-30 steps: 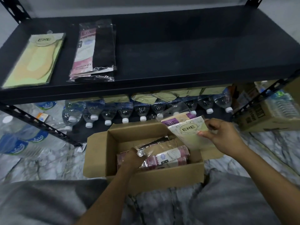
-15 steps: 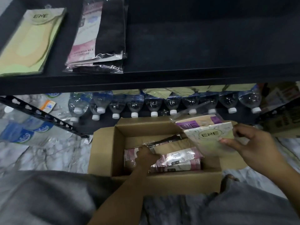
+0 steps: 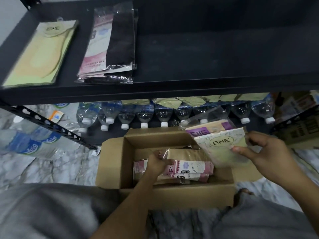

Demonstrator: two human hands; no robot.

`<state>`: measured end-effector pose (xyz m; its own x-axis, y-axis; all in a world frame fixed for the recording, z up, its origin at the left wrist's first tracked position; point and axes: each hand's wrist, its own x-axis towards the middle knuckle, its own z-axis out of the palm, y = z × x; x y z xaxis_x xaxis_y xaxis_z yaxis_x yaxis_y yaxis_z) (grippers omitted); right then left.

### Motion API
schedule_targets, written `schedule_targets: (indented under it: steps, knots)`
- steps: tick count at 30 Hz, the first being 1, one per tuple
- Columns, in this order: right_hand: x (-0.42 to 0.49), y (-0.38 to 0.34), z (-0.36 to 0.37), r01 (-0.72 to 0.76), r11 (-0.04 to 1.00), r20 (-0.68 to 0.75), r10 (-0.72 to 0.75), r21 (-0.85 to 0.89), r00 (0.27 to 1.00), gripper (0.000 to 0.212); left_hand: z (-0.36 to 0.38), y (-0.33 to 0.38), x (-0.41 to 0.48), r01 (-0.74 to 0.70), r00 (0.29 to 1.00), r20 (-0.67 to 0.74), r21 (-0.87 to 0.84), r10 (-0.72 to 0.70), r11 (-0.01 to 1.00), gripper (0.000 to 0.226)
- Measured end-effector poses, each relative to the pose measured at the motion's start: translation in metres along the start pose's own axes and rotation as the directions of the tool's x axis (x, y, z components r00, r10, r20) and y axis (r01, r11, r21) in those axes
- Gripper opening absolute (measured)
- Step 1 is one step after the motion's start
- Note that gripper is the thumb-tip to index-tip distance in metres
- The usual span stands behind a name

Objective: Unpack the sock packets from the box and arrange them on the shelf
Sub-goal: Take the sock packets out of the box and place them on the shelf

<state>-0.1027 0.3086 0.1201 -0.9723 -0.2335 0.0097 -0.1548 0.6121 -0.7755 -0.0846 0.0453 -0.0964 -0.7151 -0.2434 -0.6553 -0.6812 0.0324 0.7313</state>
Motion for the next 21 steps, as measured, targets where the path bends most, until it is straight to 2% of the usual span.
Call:
schedule_targets:
  steps: [3,5,10,14,18,21]
  knots:
    - [-0.003,-0.006,-0.001,0.002,1.000,0.007,-0.002,-0.006,1.000,0.057,-0.013,0.018,-0.017,-0.086,0.996,0.037,0.026,0.085,0.996,0.027]
    - [-0.005,-0.010,-0.003,0.003,1.000,0.009,-0.003,-0.014,1.000,0.049,-0.024,0.031,-0.029,-0.142,0.987,0.081,0.061,0.137,0.988,0.023]
    - [-0.012,-0.034,-0.009,0.032,0.999,0.002,-0.032,0.042,0.999,0.042,-0.061,0.071,-0.069,-0.265,0.960,0.139,0.166,0.244,0.950,0.022]
    - [-0.019,-0.056,-0.011,0.057,0.995,0.015,-0.059,0.086,0.998,0.029,-0.098,0.109,-0.120,-0.379,0.924,0.146,0.253,0.352,0.890,0.024]
    - [-0.028,-0.076,-0.014,0.032,0.988,0.009,-0.034,0.151,0.999,0.017,-0.145,0.134,-0.186,-0.529,0.831,0.029,0.351,0.555,0.773,0.031]
    - [-0.036,-0.093,-0.015,0.041,0.983,0.002,-0.042,0.180,0.999,0.015,-0.175,0.142,-0.235,-0.609,0.745,-0.106,0.298,0.659,0.735,0.033]
